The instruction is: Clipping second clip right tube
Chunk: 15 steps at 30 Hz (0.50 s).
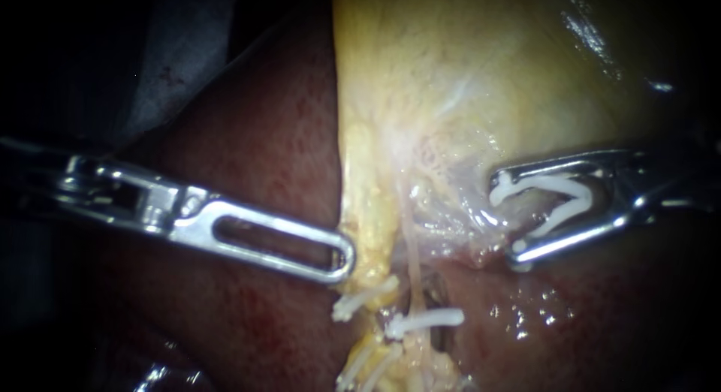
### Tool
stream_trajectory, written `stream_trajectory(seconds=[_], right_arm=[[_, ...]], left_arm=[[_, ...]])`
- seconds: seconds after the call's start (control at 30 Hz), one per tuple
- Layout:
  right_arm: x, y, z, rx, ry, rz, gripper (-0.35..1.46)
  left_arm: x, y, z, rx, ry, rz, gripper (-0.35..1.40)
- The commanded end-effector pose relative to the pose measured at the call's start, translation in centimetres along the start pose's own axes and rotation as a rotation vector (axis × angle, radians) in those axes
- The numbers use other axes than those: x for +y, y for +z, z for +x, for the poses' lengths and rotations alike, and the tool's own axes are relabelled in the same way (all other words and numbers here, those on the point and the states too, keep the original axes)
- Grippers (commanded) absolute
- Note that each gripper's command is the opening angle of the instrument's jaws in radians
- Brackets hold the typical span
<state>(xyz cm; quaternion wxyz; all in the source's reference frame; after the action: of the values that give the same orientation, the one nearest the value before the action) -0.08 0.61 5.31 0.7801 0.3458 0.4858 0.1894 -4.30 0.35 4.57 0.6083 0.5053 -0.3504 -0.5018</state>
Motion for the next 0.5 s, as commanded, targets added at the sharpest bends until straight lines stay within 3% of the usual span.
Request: stream_trajectory(seconds=[0.03,0.27,0.5], right_arm=[[0.0,0.04,-0.04,-0.003,0.009,0.004,0.51],[-0.04,0.35,-0.28,-0.009,0.063,0.01,0.51],[-0.07,0.66,-0.51,-0.02,0.106,0.021,0.5]], left_arm=[[-0.03,-0.05,-0.02,-0.007,-0.007,0.001,-0.35],[-0.17,-0.26,-0.09,-0.021,-0.017,0.004,-0.35],[-0.27,-0.31,-0.09,-0.023,-0.022,0.009,-0.35]])
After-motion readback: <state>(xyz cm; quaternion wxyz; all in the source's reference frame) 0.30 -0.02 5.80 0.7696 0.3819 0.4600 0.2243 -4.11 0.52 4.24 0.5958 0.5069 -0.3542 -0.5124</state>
